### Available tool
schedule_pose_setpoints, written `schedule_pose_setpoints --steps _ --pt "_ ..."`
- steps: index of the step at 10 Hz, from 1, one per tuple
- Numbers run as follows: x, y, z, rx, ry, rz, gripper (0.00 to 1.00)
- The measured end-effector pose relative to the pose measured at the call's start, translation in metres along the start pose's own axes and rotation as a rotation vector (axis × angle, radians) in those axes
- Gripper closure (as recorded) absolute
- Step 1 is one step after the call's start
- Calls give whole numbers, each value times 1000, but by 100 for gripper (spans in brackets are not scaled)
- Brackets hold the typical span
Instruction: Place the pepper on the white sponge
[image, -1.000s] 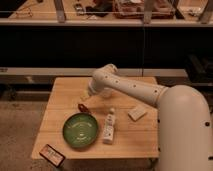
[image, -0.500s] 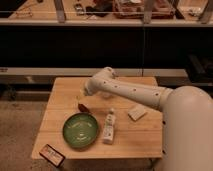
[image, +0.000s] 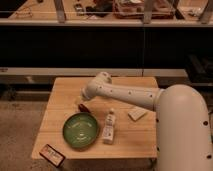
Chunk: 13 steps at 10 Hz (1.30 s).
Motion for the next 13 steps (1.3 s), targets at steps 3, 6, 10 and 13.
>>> schedule_pose_setpoints --steps 3,6,10,13 --pt "-5 -7 10 11 -1 -4 37" --pt "-17 -11 20 25 -14 -2 37" --pt "-24 -14 25 42 -32 -8 37" --pt "-28 -11 28 41 -40 -2 37"
